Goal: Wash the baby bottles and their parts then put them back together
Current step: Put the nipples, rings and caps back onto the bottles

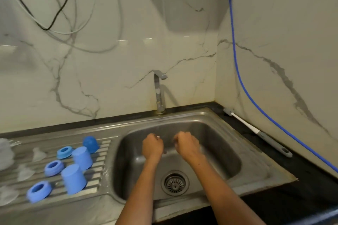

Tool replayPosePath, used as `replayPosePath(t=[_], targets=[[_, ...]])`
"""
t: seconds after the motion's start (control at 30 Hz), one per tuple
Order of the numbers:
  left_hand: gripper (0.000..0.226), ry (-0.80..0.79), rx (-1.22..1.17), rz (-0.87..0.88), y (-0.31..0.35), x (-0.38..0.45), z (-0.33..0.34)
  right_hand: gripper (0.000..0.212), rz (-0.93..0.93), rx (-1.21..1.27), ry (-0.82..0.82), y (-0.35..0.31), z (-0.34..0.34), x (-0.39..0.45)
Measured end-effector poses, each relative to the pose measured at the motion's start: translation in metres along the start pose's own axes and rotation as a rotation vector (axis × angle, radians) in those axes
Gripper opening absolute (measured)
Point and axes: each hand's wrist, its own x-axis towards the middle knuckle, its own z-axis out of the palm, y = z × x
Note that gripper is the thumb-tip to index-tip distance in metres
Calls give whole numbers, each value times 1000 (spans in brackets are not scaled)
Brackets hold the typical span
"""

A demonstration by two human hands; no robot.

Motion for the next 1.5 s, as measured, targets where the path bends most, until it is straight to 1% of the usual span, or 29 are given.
replayPosePath(t=[0.03,0.07,0.1,0.17,0.2,0.3,0.33,0.4,0.53,0.67,0.77,0.87,1.0,1.1,1.23,1.3,1.4,1.5], targets=[[27,-22,82,-7,0,-2,-1,34,-20,-78,-76,2,4,1],[30,-37,176,-3,-2,-3,-3,36,-40,-121,-115,2,7,3],[31,-57,267,8,-3,-4,-3,38,-52,-142,-120,1,9,6],[35,-112,418,41,-6,-6,-3,41,-74,-135,-67,-1,13,10],[40,-150,482,71,-8,-6,-1,44,-86,-128,-59,0,15,12],[63,-265,655,187,-15,-2,2,53,-134,-175,-212,3,19,12],[69,-297,692,199,-19,-2,2,57,-151,-165,-210,4,19,11],[74,-340,738,187,-26,-4,3,60,-168,-132,-151,6,20,11],[60,-286,718,149,-30,-6,5,60,-157,-102,-192,5,24,8],[46,-160,635,195,-11,-3,-8,56,-156,-19,-43,0,15,8],[43,-60,569,235,6,-9,-26,54,-191,-19,54,-7,1,3],[41,-14,556,224,14,-18,-57,52,-245,-17,117,-24,-13,-8],[37,79,527,239,0,-18,-125,52,-340,31,136,-71,-18,-17],[35,141,499,226,-22,-12,-187,53,-443,42,112,-115,-18,-18],[29,187,327,156,-63,5,-275,47,-552,74,47,-182,-10,-12],[28,201,335,115,-85,18,-312,45,-605,43,-3,-213,-3,-5],[34,209,403,32,-127,37,-345,44,-664,-49,-98,-258,13,10],[43,201,405,-25,-161,56,-353,45,-709,-117,-164,-294,33,21]])
